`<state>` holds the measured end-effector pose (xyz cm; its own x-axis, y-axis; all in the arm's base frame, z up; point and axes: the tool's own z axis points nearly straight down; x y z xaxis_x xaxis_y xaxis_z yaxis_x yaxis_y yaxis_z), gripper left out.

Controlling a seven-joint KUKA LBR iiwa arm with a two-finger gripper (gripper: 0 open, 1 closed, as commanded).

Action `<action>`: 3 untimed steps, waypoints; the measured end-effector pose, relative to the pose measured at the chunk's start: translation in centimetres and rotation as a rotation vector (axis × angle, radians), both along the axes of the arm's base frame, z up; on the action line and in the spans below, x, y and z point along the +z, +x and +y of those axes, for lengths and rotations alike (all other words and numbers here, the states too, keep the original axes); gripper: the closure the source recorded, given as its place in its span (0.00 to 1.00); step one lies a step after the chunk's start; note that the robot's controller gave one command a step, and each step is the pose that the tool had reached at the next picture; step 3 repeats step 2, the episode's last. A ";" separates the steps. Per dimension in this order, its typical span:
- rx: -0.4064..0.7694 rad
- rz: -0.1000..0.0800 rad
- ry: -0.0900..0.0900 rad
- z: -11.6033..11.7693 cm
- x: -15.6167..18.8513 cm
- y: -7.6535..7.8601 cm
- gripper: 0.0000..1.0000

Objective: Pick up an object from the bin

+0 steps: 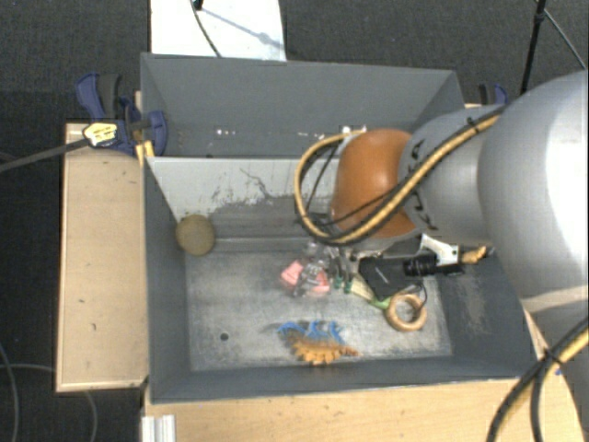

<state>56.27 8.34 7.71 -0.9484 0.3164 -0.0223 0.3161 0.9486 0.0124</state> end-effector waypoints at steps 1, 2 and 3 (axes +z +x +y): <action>-0.001 0.000 0.000 0.0 0.0 0.0 1.00; -0.001 0.001 0.000 0.0 0.1 -0.1 1.00; -0.001 0.001 0.000 0.0 0.1 -0.1 1.00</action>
Offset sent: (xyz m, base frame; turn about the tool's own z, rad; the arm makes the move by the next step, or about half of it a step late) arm -0.0114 0.0137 0.1111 -0.0170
